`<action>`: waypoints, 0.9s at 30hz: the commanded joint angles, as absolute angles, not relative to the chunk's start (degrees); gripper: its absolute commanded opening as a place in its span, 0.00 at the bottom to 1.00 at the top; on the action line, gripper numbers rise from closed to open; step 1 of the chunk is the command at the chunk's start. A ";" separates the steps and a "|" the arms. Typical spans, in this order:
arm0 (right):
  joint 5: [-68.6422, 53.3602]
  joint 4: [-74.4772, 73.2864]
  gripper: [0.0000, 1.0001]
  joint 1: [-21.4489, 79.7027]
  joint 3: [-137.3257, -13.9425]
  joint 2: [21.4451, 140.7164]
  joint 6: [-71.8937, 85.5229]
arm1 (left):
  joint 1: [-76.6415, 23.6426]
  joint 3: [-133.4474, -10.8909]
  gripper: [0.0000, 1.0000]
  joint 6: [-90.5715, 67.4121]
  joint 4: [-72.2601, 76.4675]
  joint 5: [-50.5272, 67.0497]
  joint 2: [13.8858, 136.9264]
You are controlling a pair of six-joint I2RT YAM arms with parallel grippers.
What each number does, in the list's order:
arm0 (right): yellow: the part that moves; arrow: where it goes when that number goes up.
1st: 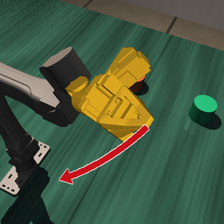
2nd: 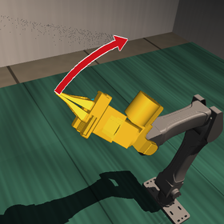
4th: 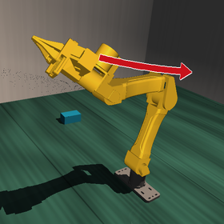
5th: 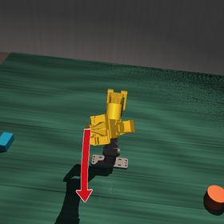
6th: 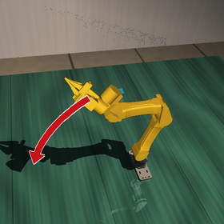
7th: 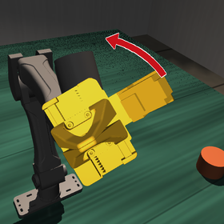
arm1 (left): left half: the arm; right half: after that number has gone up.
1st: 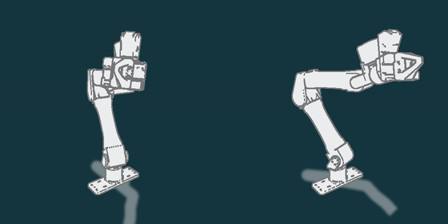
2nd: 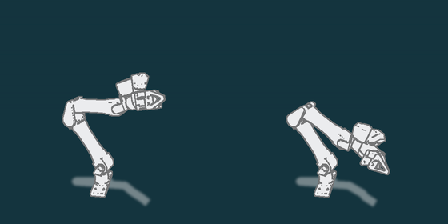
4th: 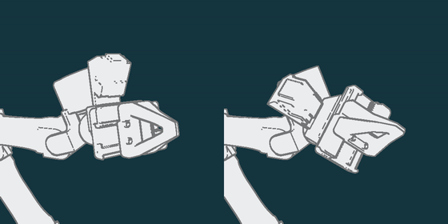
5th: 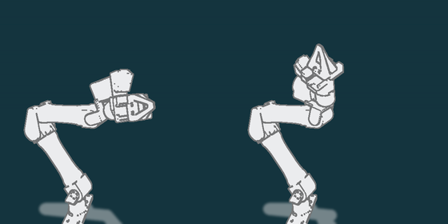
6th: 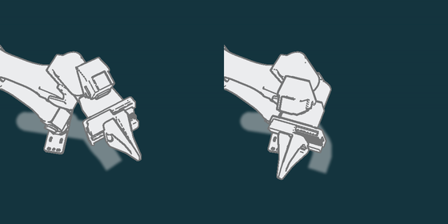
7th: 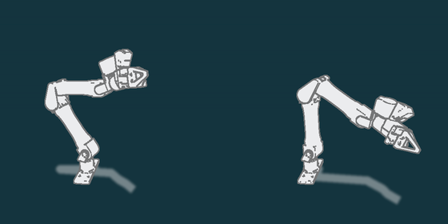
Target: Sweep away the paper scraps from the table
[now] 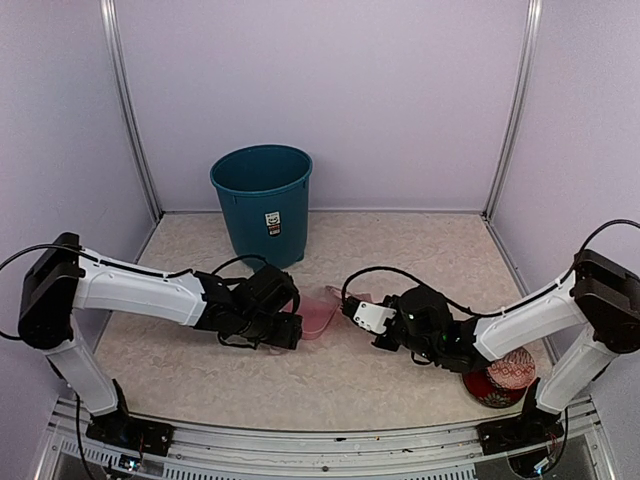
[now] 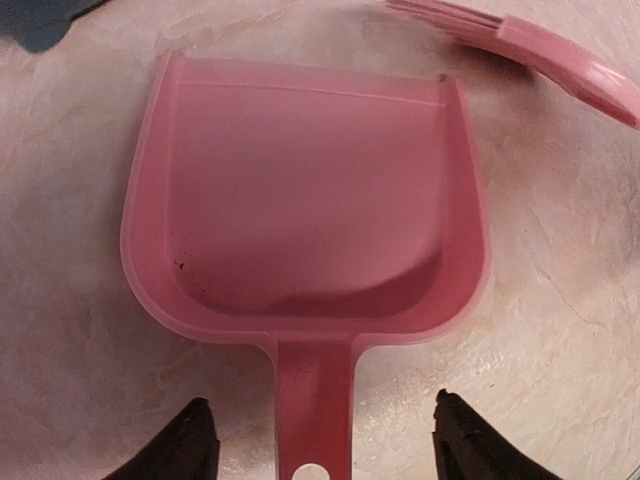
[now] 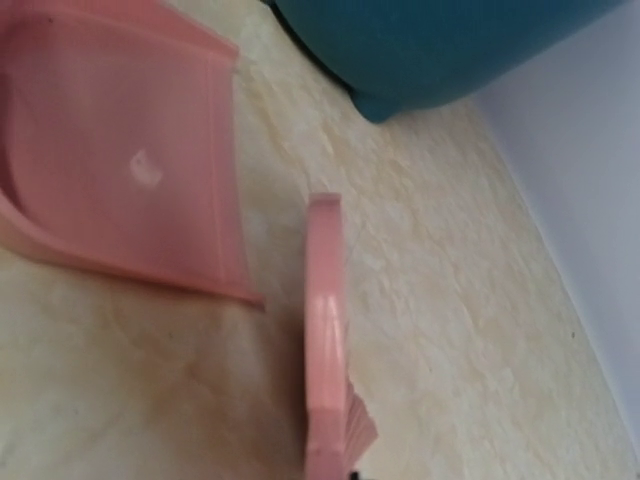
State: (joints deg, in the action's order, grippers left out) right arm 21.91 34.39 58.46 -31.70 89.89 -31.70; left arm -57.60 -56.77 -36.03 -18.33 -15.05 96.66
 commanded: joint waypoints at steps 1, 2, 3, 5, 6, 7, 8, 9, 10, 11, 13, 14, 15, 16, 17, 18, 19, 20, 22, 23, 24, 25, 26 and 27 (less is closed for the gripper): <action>22.65 37.92 0.08 60.06 -33.76 92.41 -32.91 | -57.30 -57.34 0.80 -36.18 -17.85 -15.79 91.95; 22.77 38.31 0.09 60.30 -33.83 92.83 -33.00 | -57.28 -57.16 0.83 -36.33 -17.89 -16.01 90.93; 22.63 38.76 0.10 60.58 -33.84 93.11 -33.15 | -57.30 -57.01 0.86 -36.58 -17.92 -16.23 90.02; 22.42 39.23 0.15 61.09 -33.86 93.90 -33.38 | -57.26 -56.51 0.90 -36.89 -17.87 -16.60 88.16; 22.45 39.35 0.17 61.31 -33.98 94.29 -33.40 | -57.22 -56.25 0.91 -37.03 -17.94 -16.69 87.21; 22.48 39.51 0.19 61.53 -33.95 94.69 -33.40 | -57.13 -56.06 0.92 -37.19 -18.04 -16.82 86.43; 22.56 39.80 0.21 61.67 -33.89 95.10 -33.40 | -57.01 -55.88 0.92 -37.38 -18.11 -16.93 85.72; 22.73 39.89 0.24 61.90 -33.92 95.36 -33.40 | -56.96 -55.73 0.92 -37.43 -18.23 -17.15 85.09; 22.92 40.08 0.27 62.07 -33.86 95.66 -33.32 | -56.91 -55.64 0.92 -37.52 -18.47 -17.38 84.55; 22.94 40.20 0.30 62.24 -33.80 95.71 -33.19 | -56.79 -55.56 0.92 -37.59 -18.72 -17.64 84.00; 23.04 40.67 0.35 62.60 -33.56 95.78 -32.97 | -56.49 -55.25 0.93 -37.69 -18.97 -17.87 83.13; 23.04 40.69 0.37 62.76 -33.34 95.66 -32.82 | -56.29 -55.08 0.93 -37.71 -18.98 -17.80 82.74; 23.08 40.63 0.40 62.91 -33.19 95.49 -32.52 | -56.13 -54.92 0.93 -37.78 -19.06 -17.79 82.42; 23.03 40.61 0.42 63.05 -32.91 95.19 -32.26 | -55.89 -54.82 0.93 -37.84 -19.11 -17.77 82.14; 22.97 40.53 0.44 63.30 -32.66 94.82 -31.81 | -55.63 -54.80 0.93 -37.80 -19.15 -17.71 81.73; 22.70 40.20 0.46 63.41 -32.49 94.36 -31.22 | -55.29 -54.71 0.93 -37.91 -19.16 -17.55 81.40; 22.18 39.86 0.48 63.56 -32.20 93.79 -30.61 | -54.91 -54.61 0.93 -37.96 -19.19 -17.35 81.04; 21.37 39.35 0.51 63.69 -32.08 93.15 -29.80 | -54.48 -54.52 0.93 -38.02 -19.09 -17.03 80.74; 19.60 37.96 0.55 63.89 -31.73 91.66 -27.51 | -53.51 -54.28 0.93 -38.15 -18.87 -16.39 79.91; 18.72 37.56 0.56 63.90 -31.49 90.90 -26.42 | -53.06 -54.19 0.93 -38.08 -18.82 -16.13 79.31; 17.85 37.27 0.57 63.97 -31.23 90.02 -25.30 | -52.60 -54.03 0.93 -38.06 -18.61 -15.91 78.87; 16.92 37.05 0.59 63.98 -30.87 89.12 -24.24 | -52.18 -53.91 0.93 -38.07 -18.53 -15.79 78.39; 15.95 37.05 0.61 63.98 -30.47 88.22 -23.25 | -51.75 -53.76 0.94 -38.08 -18.51 -15.76 77.90; 15.06 36.97 0.64 63.98 -30.09 87.29 -22.45 | -51.24 -53.53 0.94 -38.06 -18.34 -15.63 77.46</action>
